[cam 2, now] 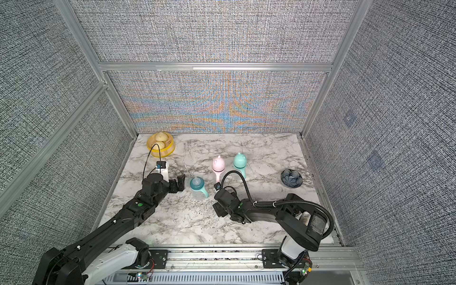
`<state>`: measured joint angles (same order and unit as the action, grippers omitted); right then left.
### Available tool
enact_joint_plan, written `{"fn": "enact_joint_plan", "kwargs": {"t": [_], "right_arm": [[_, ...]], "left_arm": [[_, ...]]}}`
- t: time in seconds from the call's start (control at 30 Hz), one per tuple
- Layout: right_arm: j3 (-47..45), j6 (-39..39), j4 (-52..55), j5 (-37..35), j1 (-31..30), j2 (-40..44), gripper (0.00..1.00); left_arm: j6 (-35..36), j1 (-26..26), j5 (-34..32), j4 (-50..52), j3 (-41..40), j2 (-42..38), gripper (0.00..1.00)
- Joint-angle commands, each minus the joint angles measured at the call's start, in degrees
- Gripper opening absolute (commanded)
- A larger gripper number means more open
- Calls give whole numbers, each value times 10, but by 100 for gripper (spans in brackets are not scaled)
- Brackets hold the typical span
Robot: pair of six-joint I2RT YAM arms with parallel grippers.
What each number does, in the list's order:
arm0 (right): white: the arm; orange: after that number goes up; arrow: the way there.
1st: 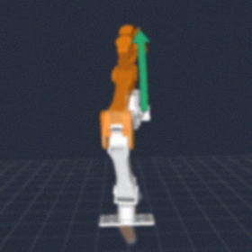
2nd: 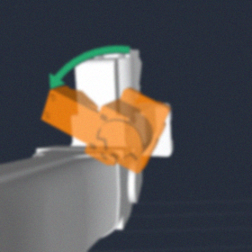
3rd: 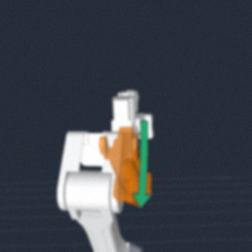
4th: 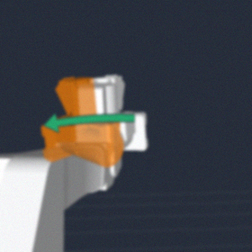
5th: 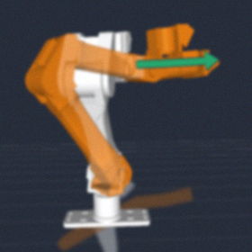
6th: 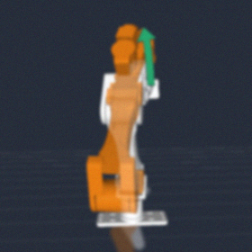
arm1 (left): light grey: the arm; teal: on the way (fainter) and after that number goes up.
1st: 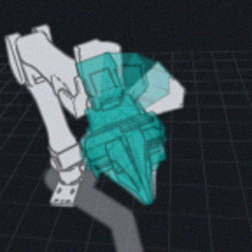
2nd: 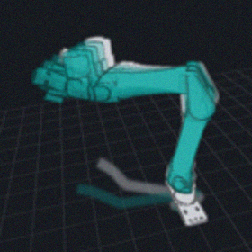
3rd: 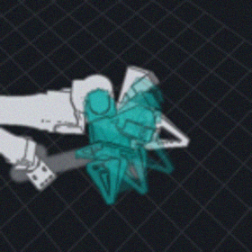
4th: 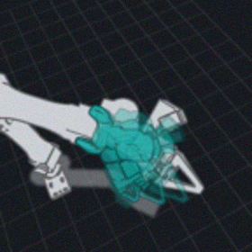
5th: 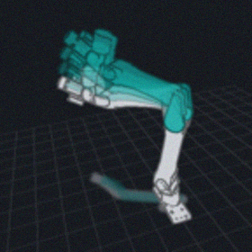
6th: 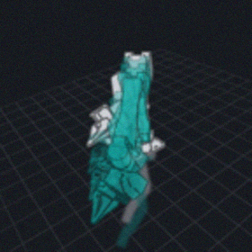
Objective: Assemble the baby bottles
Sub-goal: Pick up the lid from the center of the board.
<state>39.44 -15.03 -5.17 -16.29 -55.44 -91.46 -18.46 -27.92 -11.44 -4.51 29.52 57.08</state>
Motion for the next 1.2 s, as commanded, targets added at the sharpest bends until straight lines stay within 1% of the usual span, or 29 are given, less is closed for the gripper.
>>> {"fn": "enact_joint_plan", "kwargs": {"t": [0.0,0.3,0.5,0.63,0.8,0.93,1.03,1.17], "right_arm": [[1,-4,-18,-2,1,-3,79],[1,5,-13,5,1,9,69],[4,9,-2,13,1,11,69],[20,14,15,22,2,-8,69],[34,13,19,33,4,-33,74],[34,12,14,36,5,-41,76],[32,12,9,36,6,-41,75],[28,13,5,35,7,-36,72]], "left_arm": [[3,1,-4,-2,1,-5,100],[3,1,-4,3,1,-9,100],[3,1,-4,2,1,-7,100],[3,1,-3,1,1,-4,100],[4,1,-4,1,1,-6,100],[4,1,-4,2,0,-7,100],[5,1,-5,2,0,-7,100],[5,1,-6,2,0,-7,100]]}}
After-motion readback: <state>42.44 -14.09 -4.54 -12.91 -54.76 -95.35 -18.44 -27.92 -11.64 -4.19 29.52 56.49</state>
